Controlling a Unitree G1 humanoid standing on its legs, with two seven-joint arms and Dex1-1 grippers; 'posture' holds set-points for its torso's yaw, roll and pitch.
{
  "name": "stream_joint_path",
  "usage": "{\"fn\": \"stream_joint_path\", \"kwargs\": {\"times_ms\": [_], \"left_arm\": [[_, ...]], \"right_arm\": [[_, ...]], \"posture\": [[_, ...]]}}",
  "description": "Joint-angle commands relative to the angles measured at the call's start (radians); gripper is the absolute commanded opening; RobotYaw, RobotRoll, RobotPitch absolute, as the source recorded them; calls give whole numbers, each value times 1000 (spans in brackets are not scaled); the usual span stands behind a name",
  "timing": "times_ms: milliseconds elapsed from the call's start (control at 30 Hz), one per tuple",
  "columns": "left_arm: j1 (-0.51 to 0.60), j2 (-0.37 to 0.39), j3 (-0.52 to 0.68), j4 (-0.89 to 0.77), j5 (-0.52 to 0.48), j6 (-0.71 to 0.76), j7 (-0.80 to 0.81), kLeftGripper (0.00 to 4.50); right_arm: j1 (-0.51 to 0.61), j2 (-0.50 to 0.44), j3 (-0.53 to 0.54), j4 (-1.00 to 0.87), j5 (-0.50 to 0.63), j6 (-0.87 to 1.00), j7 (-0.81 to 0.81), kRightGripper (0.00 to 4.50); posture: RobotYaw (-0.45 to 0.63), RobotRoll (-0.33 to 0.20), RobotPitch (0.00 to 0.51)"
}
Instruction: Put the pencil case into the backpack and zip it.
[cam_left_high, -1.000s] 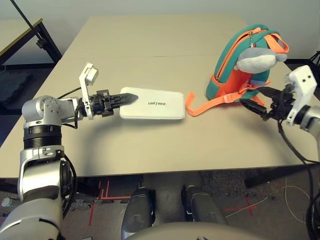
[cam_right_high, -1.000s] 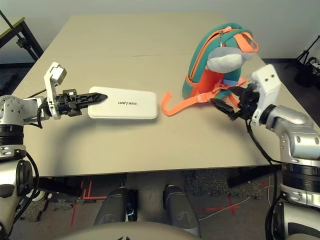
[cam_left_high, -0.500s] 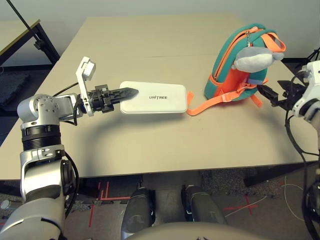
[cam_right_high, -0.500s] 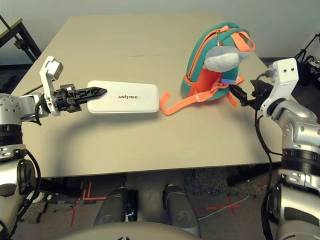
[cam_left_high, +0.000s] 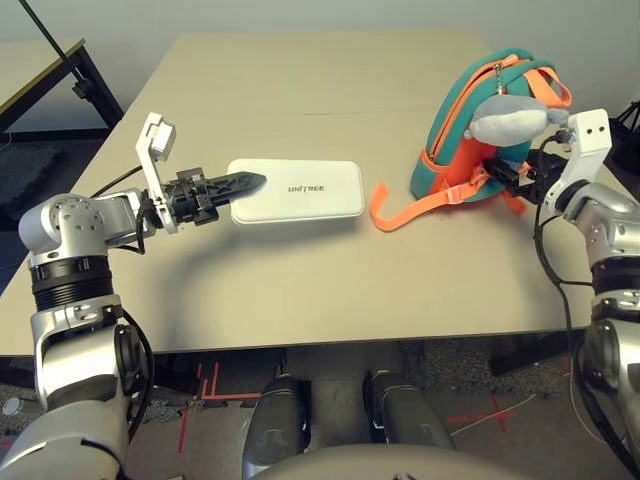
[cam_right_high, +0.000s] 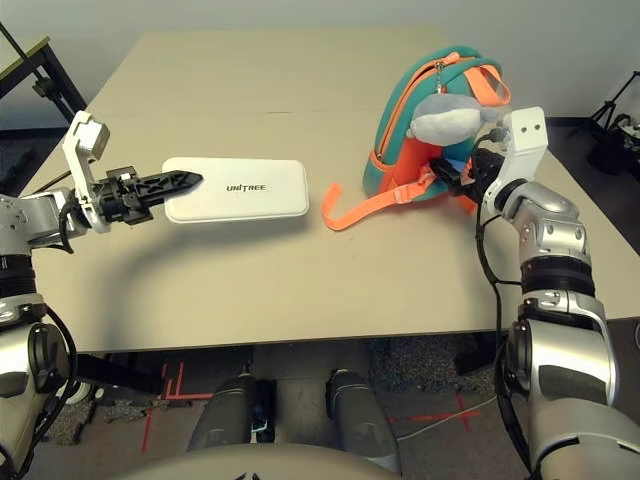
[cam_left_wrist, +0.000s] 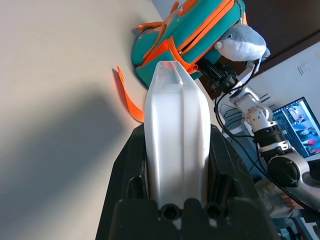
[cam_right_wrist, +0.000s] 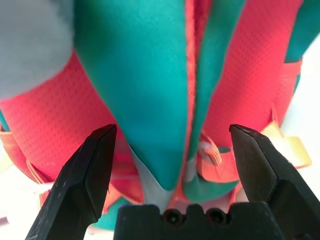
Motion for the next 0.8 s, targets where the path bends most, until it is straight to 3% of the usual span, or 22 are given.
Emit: {"fn": "stream_joint_path", "kwargs": {"times_ms": [33, 267, 367, 633, 800], "left_arm": [[9, 1, 21, -27, -31, 4, 9, 1337], [15, 9, 16, -6, -33, -12, 16, 1337], [14, 11, 14, 3, -30, -18, 16, 1337], [2, 27, -1, 33, -18, -40, 9, 1337], [-23, 49, -18, 86, -2, -77, -5, 1337]], "right_arm": [[-19, 11, 9, 38, -4, -23, 11, 3825], [-25, 21, 12, 46, -4, -35, 23, 1325], [-20, 25, 14, 33, -1, -33, 36, 558], [16, 17, 4, -106, 40, -1, 105, 485], [106, 3, 15, -365, 121, 131, 201, 484]], "posture": [[-61, 0, 30], [-64, 0, 28], [-66, 0, 28], [-65, 0, 27], [-72, 0, 27]]}}
